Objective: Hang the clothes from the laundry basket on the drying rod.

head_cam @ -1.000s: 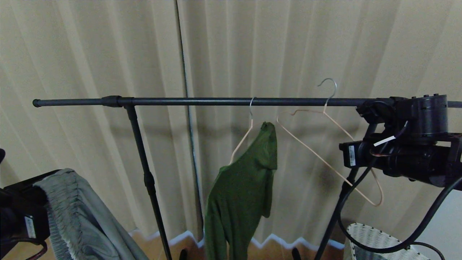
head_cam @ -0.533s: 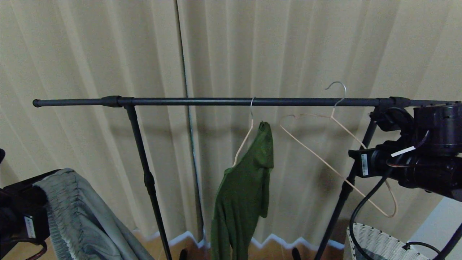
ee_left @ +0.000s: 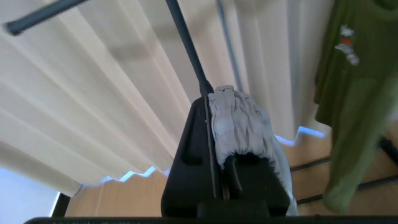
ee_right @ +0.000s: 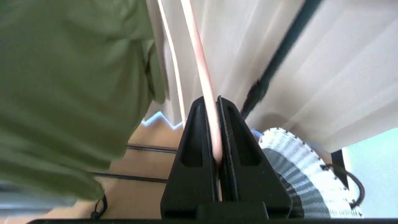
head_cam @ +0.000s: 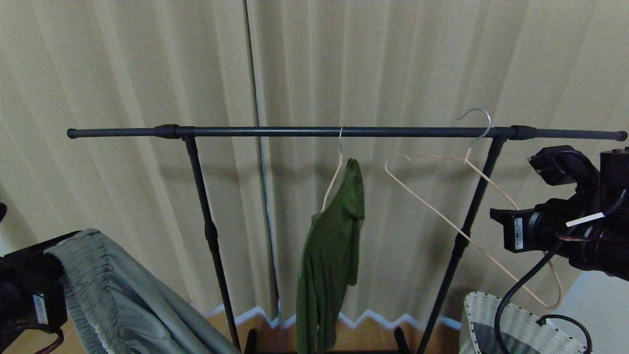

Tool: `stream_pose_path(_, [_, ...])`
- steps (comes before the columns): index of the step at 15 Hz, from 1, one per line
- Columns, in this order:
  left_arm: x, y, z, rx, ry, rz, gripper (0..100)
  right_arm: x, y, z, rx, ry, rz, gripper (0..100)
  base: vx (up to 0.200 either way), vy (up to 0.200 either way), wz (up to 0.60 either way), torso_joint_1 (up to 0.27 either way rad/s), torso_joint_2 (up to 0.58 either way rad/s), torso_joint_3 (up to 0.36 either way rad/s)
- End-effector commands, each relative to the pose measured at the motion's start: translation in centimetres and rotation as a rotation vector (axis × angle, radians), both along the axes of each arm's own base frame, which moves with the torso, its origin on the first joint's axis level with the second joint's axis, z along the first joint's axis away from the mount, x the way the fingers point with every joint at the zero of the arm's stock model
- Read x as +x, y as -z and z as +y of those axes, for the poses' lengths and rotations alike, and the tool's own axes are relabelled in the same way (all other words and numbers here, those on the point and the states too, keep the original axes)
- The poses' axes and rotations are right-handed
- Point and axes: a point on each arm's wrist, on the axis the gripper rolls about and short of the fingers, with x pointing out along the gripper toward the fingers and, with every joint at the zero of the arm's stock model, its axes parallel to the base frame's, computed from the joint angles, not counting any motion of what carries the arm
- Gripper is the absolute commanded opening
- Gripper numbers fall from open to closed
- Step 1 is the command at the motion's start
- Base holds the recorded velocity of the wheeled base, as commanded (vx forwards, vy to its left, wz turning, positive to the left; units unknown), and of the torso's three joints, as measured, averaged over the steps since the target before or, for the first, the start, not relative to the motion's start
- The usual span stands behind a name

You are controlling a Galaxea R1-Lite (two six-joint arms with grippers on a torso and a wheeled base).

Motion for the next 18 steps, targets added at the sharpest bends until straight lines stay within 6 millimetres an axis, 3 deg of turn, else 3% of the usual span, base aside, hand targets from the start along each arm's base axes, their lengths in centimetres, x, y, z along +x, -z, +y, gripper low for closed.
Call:
stream_pose_path(1, [0.0,0.1,0.0,0.001,-0.001,0.002,0,-0.1,-0.1,0.0,0.001,0.000,-0.005,0,-0.200,0.000,0.00,0.002,0.00,-0.002])
stream_pose_path(4, [0.1,0.1,0.2,0.002,-0.019,0.002,0,-0.6,0.9,-0.2,-0.008,-0.002,0.027,0,-0.200,0.000,0.00,0.004,0.00,0.002])
stream_pose_path(9, [0.0,0.4,0.3,0.000,-0.028,0.011,0,-1.5,0.8,-0.4,-0.006,-0.002,0.020,0,-0.200,0.000,0.00,0.003,0.00,0.003])
stream_pose_path(14, [-0.5,1.4,0.4,0.009,-0.024,0.036,0,-3.2,2.4,-1.0,-0.019,-0.001,0.067,0,0.000,0.000,0.00,0.000,0.00,0.000])
stream_pose_path(18, [-0.4,1.4,0.3,0.006,-0.022,0.041,0,-4.0,2.4,-1.2,-0.011,-0.010,0.059,0,0.000,0.000,0.00,0.000,0.00,0.000])
